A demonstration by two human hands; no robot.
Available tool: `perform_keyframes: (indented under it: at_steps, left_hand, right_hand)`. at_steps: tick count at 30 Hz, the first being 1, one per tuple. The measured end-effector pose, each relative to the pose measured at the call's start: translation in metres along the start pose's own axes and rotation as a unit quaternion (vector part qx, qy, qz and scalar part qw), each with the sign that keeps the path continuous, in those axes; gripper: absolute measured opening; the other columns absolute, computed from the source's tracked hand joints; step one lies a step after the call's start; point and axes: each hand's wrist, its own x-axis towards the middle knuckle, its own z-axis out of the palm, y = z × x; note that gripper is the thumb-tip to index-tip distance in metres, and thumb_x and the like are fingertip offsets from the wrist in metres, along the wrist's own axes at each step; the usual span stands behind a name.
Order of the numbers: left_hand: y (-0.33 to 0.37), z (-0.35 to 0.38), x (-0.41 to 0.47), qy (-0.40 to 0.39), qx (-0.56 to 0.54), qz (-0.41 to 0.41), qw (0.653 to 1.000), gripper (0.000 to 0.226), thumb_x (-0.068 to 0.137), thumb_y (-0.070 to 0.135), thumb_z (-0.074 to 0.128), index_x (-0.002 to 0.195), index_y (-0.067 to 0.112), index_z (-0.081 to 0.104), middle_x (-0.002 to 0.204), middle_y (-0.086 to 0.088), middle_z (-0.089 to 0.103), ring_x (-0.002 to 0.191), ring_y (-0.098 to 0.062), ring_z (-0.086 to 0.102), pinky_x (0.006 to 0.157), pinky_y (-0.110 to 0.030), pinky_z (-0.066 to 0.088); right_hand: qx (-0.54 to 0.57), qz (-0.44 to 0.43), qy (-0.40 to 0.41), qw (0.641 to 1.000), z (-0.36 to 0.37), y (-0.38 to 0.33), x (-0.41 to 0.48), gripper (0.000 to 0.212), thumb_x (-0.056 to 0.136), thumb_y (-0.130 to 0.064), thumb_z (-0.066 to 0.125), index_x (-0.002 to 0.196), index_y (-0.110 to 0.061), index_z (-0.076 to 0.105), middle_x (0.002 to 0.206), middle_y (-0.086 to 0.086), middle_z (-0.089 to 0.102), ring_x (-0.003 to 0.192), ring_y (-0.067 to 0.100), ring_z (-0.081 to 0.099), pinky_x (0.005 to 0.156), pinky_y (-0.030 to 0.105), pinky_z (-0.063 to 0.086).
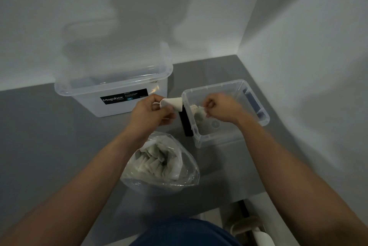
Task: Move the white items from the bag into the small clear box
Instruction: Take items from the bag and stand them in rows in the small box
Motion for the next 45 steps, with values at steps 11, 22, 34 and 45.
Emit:
perform_keyframes:
  at_steps: [11, 22, 34, 45]
  left_hand:
    - [0.013, 0.042, -0.002, -0.057, -0.121, -0.003, 0.991, 0.017, 0.098, 0.005, 0.060, 0.114, 0.004, 0.067, 0.105, -0.020, 0.075, 0.100, -0.030, 0.075, 0.092, -0.039, 0.059]
    - [0.019, 0.046, -0.007, -0.034, 0.007, 0.131, 0.991, 0.016, 0.095, 0.017, 0.071, 0.110, 0.013, 0.075, 0.090, -0.003, 0.078, 0.085, -0.017, 0.076, 0.079, -0.031, 0.062]
    - [0.024, 0.033, 0.007, -0.120, 0.312, 0.213, 0.918, 0.012, 0.093, 0.027, 0.072, 0.104, 0.027, 0.078, 0.081, 0.008, 0.076, 0.077, -0.012, 0.073, 0.079, -0.043, 0.060]
    - [-0.005, 0.010, 0.007, -0.018, -0.008, 0.015, 1.000, 0.030, 0.080, 0.001, 0.080, 0.108, 0.004, 0.070, 0.105, -0.017, 0.074, 0.101, -0.033, 0.073, 0.085, -0.035, 0.061]
  right_hand:
    - [0.652, -0.003, 0.097, 0.752, -0.005, -0.054, -0.075, 0.015, 0.094, -0.001, 0.066, 0.094, -0.015, 0.060, 0.088, 0.012, 0.072, 0.081, 0.020, 0.071, 0.072, 0.028, 0.056]
    - [0.598, 0.072, 0.162, 0.782, 0.035, -0.073, -0.088, 0.017, 0.087, -0.016, 0.080, 0.097, -0.007, 0.069, 0.080, 0.006, 0.065, 0.068, 0.013, 0.055, 0.060, 0.025, 0.044]
    - [0.035, -0.084, 0.162, 0.983, -0.037, -0.047, -0.089, 0.010, 0.096, -0.024, 0.067, 0.098, -0.024, 0.076, 0.092, -0.016, 0.073, 0.085, -0.002, 0.066, 0.077, 0.017, 0.052]
    - [-0.108, -0.041, -0.051, 0.992, -0.006, -0.017, -0.024, 0.011, 0.099, -0.020, 0.058, 0.095, -0.023, 0.068, 0.101, -0.001, 0.070, 0.092, 0.018, 0.062, 0.080, 0.031, 0.046]
